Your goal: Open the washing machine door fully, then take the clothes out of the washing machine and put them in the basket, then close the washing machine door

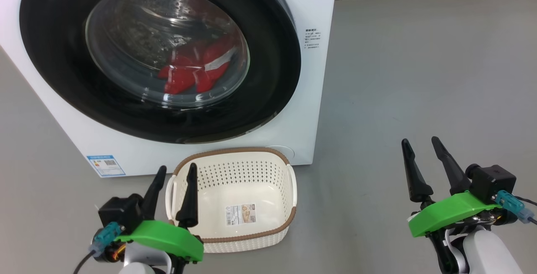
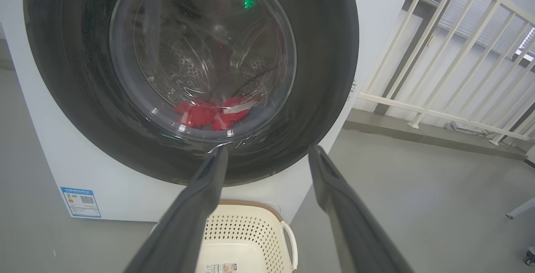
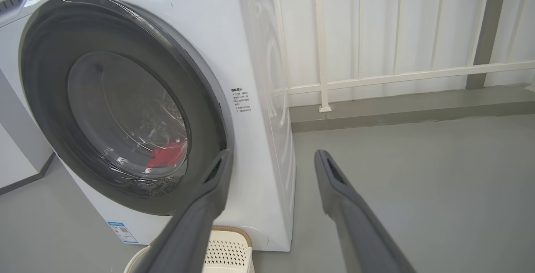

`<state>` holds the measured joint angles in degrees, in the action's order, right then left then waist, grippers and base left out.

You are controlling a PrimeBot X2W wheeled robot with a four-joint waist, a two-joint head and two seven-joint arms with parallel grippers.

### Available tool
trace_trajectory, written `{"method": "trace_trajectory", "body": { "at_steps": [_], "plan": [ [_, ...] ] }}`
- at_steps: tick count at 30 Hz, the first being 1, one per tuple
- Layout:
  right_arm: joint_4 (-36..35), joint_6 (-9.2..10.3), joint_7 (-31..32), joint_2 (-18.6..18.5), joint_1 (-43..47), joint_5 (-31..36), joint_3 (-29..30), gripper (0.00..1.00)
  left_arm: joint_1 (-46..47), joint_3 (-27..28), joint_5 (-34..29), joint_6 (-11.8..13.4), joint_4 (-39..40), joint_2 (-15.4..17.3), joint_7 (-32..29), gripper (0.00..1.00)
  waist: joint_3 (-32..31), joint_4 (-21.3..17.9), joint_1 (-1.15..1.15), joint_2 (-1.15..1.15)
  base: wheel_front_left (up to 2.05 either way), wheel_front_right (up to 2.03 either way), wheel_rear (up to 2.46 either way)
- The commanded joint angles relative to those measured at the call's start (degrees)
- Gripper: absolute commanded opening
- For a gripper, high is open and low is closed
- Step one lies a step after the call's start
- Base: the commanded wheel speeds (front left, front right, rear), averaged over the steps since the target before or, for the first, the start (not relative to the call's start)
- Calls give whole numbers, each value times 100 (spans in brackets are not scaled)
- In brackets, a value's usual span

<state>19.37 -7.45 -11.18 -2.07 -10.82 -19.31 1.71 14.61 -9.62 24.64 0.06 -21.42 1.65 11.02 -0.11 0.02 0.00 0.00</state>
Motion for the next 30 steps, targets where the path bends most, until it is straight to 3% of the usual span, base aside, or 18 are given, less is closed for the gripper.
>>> {"method": "trace_trajectory", "body": {
  "at_steps": [1,19,30],
  "plan": [
    [-140,-3,-85,-55,-290,187,-130,100,276,111,-168,64,159,102,99,100,-1,2,0,0,0,0,0],
    [113,-3,-382,-81,-568,1120,-282,100,491,62,-1179,283,133,123,397,100,16,-50,0,0,0,0,0],
    [283,-3,-382,-81,-587,1065,-320,100,492,94,-1007,315,-41,122,397,100,0,-58,0,0,0,0,0]
  ]
}}
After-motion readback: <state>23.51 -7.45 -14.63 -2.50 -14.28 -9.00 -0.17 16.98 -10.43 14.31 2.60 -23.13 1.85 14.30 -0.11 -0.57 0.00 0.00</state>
